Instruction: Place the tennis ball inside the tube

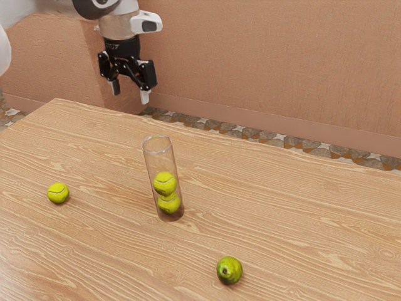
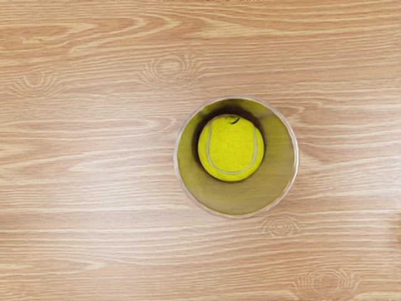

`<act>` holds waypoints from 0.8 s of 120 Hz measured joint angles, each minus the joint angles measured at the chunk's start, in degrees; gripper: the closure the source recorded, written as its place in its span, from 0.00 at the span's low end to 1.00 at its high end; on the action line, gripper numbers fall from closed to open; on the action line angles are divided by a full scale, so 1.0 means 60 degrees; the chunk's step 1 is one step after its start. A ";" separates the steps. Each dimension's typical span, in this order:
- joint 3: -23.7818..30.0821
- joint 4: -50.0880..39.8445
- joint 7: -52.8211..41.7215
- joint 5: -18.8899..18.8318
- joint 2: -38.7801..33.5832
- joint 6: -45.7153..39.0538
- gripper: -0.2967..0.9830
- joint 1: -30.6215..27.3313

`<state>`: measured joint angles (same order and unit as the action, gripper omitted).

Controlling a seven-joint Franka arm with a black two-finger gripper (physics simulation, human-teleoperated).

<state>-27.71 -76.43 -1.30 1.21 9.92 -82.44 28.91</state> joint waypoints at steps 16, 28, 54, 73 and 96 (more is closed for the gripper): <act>0.0529 -0.0558 -0.0128 -0.0008 -0.0157 -0.0197 0.25 -0.0643; 0.0055 -0.2508 -0.0187 0.0128 -0.0727 -0.0877 0.25 -0.1160; -0.0370 -0.5815 -0.0518 0.0784 -0.0444 -0.3401 0.25 -0.3258; -0.0426 -0.6354 -0.0930 0.0974 0.0076 -0.4746 0.25 -0.3818; -0.0582 -0.6597 -0.1573 0.0939 0.0646 -0.5743 0.25 -0.4265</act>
<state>-31.20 -116.02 -10.73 6.85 13.79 -116.90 3.32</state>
